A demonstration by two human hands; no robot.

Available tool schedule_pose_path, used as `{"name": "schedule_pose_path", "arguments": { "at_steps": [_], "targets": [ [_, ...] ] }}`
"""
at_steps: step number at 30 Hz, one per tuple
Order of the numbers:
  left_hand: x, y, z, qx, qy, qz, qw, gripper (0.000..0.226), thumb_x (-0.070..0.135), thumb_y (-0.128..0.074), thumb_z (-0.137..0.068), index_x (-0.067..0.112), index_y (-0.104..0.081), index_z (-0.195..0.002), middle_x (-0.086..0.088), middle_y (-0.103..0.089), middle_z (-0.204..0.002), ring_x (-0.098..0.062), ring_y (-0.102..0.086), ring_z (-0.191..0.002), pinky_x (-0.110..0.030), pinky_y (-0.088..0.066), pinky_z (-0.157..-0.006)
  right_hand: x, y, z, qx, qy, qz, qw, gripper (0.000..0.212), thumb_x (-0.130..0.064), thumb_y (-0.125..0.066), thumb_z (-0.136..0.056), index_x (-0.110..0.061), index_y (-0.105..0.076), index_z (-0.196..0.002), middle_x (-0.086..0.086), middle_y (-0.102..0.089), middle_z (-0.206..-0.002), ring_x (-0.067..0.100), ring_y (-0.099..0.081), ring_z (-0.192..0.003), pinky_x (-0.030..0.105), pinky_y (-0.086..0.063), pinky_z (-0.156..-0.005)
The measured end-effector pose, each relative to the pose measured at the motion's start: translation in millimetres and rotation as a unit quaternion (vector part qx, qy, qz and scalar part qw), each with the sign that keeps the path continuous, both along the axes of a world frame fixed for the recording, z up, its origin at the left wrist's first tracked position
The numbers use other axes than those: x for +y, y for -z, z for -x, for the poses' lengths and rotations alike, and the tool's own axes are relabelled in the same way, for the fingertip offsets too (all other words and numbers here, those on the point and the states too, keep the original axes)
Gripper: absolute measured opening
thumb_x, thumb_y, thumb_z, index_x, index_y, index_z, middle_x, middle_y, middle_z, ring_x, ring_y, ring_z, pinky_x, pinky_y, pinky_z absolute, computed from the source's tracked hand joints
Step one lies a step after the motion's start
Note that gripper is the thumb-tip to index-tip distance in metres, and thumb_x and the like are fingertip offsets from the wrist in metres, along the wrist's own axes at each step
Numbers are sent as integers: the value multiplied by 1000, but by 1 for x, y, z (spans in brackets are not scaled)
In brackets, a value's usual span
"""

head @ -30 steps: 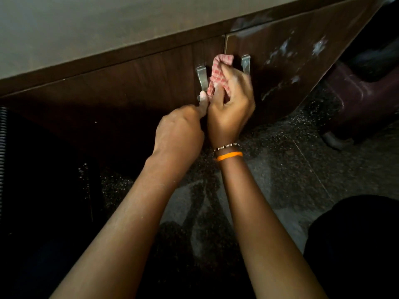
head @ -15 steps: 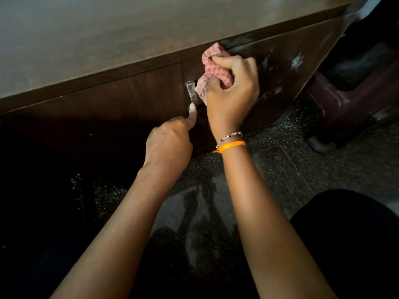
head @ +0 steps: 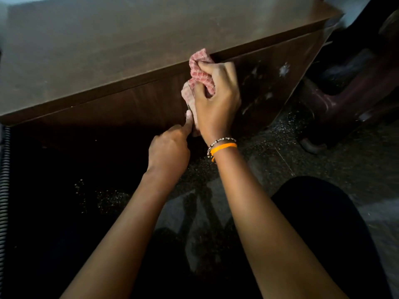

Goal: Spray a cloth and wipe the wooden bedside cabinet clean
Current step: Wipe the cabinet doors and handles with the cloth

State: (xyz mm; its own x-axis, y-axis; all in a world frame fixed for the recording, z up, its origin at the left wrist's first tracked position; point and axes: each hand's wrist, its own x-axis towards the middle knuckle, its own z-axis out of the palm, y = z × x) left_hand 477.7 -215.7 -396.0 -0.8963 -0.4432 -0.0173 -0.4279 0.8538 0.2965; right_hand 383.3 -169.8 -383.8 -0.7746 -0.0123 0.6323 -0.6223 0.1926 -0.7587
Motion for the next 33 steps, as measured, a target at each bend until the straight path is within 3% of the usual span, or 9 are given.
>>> {"name": "schedule_pose_path", "arguments": {
  "at_steps": [2, 5, 9, 11, 15, 20, 24, 28, 33],
  "targets": [
    [3, -2, 0, -6, -3, 10, 1000, 71, -1, -41, -81, 25, -27, -146, -9, -58, -108, -34, -58, -97, -42, -47, -78, 5, -2, 15, -35, 13, 60, 998, 31, 8, -60, -64, -2, -69, -92, 12, -61, -88, 5, -54, -82, 9, -41, -78],
    [8, -11, 3, 14, -12, 67, 998, 67, 1, -44, -82, 21, -32, -144, -10, -57, -111, -34, -59, -95, -39, -45, -76, 18, -8, 55, -147, 65, 186, 969, 31, 1, -56, -62, 4, -68, -90, 9, -60, -83, 13, -54, -76, 19, -46, -76],
    [20, -26, 10, 70, 5, 114, 991, 62, 3, -44, -83, 17, -35, -142, -11, -53, -125, -33, -52, -106, -41, -43, -85, 41, 5, 94, -221, 109, 212, 946, 31, 0, -54, -65, 5, -68, -92, 19, -68, -90, 28, -62, -84, 41, -53, -85],
    [27, -31, 16, 72, 20, 126, 989, 63, 3, -45, -82, 16, -34, -143, -12, -46, -134, -34, -45, -115, -43, -40, -90, 48, 10, 102, -252, 111, 214, 937, 30, 5, -54, -68, 5, -68, -94, 21, -68, -94, 28, -63, -87, 35, -53, -87],
    [36, -31, 29, 105, 52, 223, 968, 64, 12, -28, -75, 10, -42, -137, -12, -52, -126, -34, -50, -112, -44, -43, -88, 37, 8, 78, -104, 107, 157, 976, 30, 14, -55, -67, 7, -67, -94, 23, -63, -92, 6, -53, -86, -3, -34, -80],
    [44, -28, 42, 73, 77, 277, 955, 71, 12, -7, -75, 1, -19, -145, -19, -22, -153, -36, -18, -142, -52, -9, -114, 33, 10, 75, -31, 70, 121, 990, 30, 16, -55, -70, 7, -67, -96, 21, -62, -93, 9, -55, -90, 5, -40, -85],
    [45, -28, 58, 62, 85, 317, 943, 67, 6, -10, -80, 0, 0, -146, -20, 2, -156, -34, 2, -144, -48, 1, -114, 51, 14, 115, -188, 158, 267, 932, 29, 18, -55, -73, 14, -66, -100, 30, -64, -95, 23, -58, -87, 2, -41, -75],
    [53, -27, 82, 82, 85, 346, 931, 62, 7, -13, -86, -2, 0, -146, -21, -1, -156, -33, -2, -144, -46, -2, -115, 55, 33, 121, -256, 158, 267, 915, 35, 19, -51, -78, 15, -59, -112, 33, -59, -107, 37, -60, -101, 1, -38, -78],
    [61, -17, 100, 97, 80, 379, 917, 56, 12, -15, -92, -1, -4, -146, -20, -6, -156, -32, -7, -144, -45, -7, -115, 48, 16, 111, -63, 107, 165, 979, 48, 20, -45, -72, 10, -59, -116, 28, -55, -113, 31, -55, -109, 3, -34, -95]
  ]
}}
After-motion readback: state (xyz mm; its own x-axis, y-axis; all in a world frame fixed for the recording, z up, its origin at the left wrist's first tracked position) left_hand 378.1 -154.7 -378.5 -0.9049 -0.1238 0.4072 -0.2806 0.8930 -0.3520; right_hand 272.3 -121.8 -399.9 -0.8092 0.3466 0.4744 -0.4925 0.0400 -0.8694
